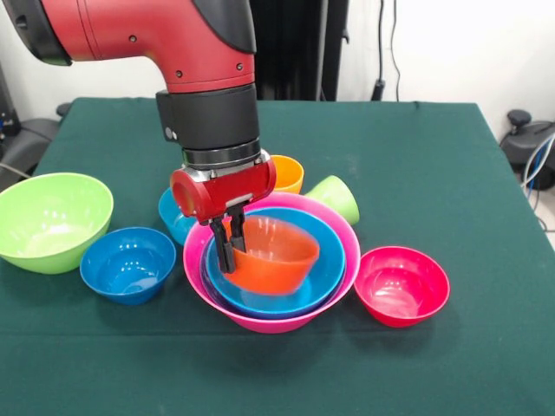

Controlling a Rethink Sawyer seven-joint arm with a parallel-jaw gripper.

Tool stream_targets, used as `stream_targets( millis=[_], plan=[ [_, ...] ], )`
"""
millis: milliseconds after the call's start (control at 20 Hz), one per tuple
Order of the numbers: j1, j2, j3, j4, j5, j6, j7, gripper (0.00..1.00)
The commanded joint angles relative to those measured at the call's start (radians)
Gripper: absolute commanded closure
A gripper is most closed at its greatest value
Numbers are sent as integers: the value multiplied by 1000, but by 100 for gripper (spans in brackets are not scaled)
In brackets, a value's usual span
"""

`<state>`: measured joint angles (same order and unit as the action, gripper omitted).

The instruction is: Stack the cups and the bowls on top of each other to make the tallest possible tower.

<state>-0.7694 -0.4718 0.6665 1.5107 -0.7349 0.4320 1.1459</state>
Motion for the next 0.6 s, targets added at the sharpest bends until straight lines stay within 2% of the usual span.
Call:
stream_targets(
  millis=[50,600],
  plan=[
    [38,42,-70,36,5,-59,158,100],
    [57,65,-90,29,40,-44,174,100]
  ],
)
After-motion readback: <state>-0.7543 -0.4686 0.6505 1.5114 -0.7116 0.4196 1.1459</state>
